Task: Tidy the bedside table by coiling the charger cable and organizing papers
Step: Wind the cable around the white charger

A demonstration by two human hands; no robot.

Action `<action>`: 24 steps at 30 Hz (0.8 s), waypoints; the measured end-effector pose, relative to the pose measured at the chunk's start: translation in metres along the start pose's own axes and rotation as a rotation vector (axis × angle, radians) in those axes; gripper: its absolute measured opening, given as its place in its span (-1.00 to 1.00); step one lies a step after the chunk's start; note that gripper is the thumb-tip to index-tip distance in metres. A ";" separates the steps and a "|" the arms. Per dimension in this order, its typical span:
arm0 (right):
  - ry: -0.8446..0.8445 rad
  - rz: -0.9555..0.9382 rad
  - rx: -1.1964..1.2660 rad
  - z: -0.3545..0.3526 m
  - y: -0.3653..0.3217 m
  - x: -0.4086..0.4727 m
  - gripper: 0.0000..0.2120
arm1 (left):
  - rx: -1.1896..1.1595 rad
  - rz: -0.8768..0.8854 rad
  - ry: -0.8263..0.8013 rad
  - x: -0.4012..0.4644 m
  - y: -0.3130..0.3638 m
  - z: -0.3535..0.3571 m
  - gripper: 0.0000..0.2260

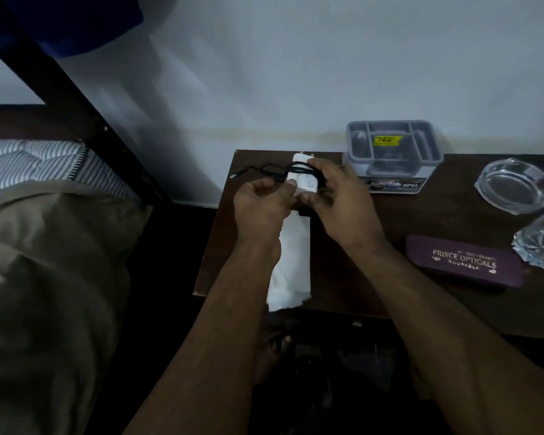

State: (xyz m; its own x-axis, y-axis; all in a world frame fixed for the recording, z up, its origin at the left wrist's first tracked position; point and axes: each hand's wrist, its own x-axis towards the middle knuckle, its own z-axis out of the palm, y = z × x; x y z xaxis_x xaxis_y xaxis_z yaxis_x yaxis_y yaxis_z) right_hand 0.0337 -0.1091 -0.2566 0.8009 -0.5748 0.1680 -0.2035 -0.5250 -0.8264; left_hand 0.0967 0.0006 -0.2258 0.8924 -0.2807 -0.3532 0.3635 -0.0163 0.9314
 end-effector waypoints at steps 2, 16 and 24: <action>-0.018 0.021 -0.013 0.003 0.003 0.009 -0.44 | 0.044 0.037 0.049 0.011 0.002 0.002 -0.69; 0.010 0.034 -0.160 0.020 0.024 0.042 -0.50 | 0.562 -0.008 -0.054 0.039 0.002 0.021 -0.48; -0.003 0.049 -0.230 0.022 0.018 0.040 -0.43 | 0.580 0.021 -0.096 0.040 0.005 0.009 -0.76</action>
State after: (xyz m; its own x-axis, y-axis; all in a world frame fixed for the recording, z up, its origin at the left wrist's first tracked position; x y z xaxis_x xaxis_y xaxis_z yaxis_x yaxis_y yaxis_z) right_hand 0.0746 -0.1282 -0.2763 0.7882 -0.6018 0.1287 -0.3650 -0.6255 -0.6896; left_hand 0.1321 -0.0194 -0.2344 0.8601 -0.3717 -0.3495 0.1163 -0.5242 0.8437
